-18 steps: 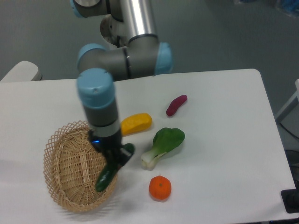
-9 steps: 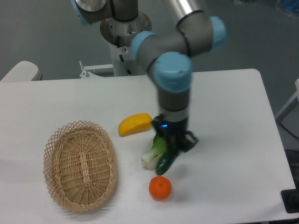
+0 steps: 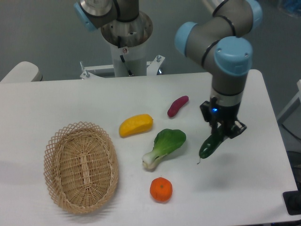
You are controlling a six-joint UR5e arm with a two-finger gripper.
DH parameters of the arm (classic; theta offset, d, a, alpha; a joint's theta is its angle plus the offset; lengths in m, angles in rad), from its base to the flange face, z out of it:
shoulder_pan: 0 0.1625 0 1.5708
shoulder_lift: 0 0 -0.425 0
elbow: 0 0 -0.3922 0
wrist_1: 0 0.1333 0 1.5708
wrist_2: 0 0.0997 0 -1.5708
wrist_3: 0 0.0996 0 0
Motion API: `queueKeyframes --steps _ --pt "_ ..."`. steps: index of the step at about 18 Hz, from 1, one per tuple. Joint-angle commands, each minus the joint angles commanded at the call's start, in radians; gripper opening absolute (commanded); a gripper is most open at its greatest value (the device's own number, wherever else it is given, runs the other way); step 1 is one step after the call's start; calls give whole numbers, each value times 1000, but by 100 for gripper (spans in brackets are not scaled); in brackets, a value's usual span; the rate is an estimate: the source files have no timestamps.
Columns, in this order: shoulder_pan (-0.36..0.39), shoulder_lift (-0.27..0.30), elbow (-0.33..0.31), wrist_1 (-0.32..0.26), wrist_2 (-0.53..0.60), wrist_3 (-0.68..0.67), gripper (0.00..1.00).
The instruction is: Pick up the cucumber from the basket
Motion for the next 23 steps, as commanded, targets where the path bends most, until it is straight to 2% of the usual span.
queueKeyframes --steps 23 --pt "9 -3 6 -3 5 23 21"
